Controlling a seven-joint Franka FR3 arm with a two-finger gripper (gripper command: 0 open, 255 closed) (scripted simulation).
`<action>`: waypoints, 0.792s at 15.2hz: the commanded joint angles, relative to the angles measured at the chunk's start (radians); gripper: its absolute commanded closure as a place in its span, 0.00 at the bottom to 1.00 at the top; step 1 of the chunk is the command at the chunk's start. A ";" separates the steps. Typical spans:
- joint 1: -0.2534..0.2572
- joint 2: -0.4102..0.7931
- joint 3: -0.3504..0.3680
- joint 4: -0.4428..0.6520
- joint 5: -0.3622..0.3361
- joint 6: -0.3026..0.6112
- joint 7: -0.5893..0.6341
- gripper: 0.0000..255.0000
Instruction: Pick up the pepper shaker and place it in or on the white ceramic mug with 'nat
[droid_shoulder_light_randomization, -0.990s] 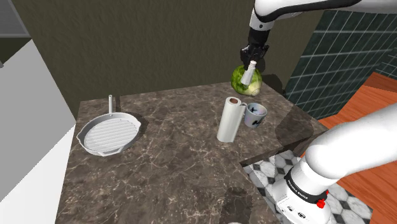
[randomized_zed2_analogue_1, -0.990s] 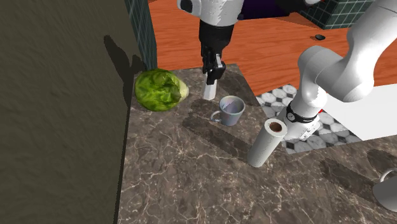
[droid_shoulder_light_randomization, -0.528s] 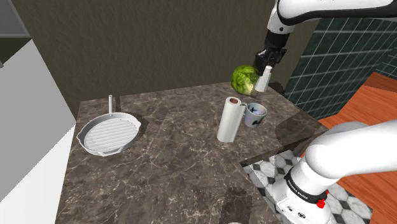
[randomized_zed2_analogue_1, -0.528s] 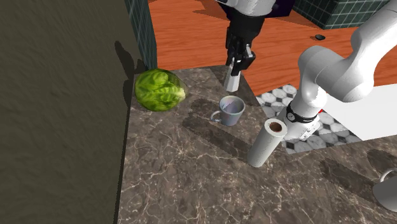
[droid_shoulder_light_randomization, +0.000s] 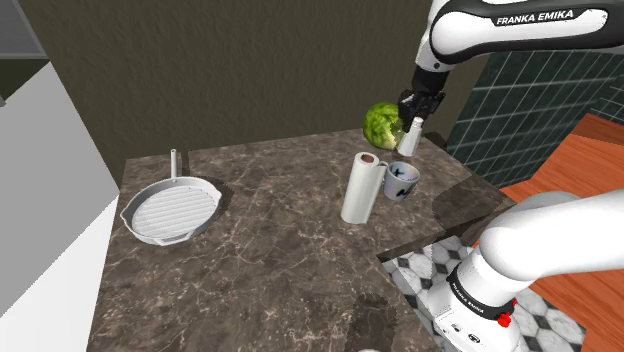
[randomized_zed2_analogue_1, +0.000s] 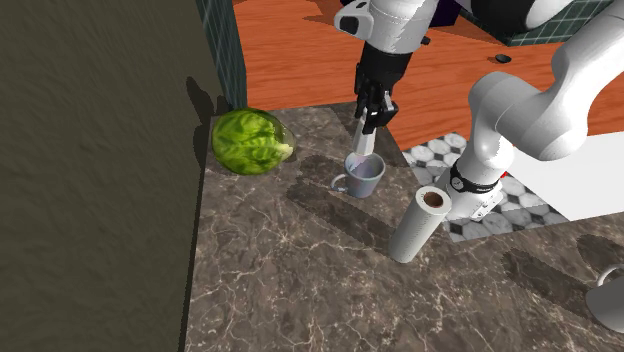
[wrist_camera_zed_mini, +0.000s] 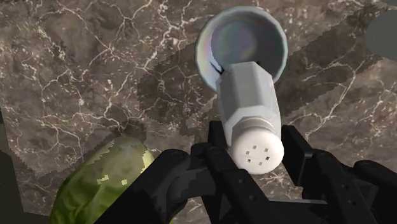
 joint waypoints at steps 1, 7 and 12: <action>-0.001 0.002 -0.003 -0.027 -0.003 0.030 0.002 1.00; -0.003 0.015 -0.007 -0.100 -0.010 0.115 0.012 1.00; -0.005 0.025 -0.009 -0.135 -0.014 0.160 0.017 1.00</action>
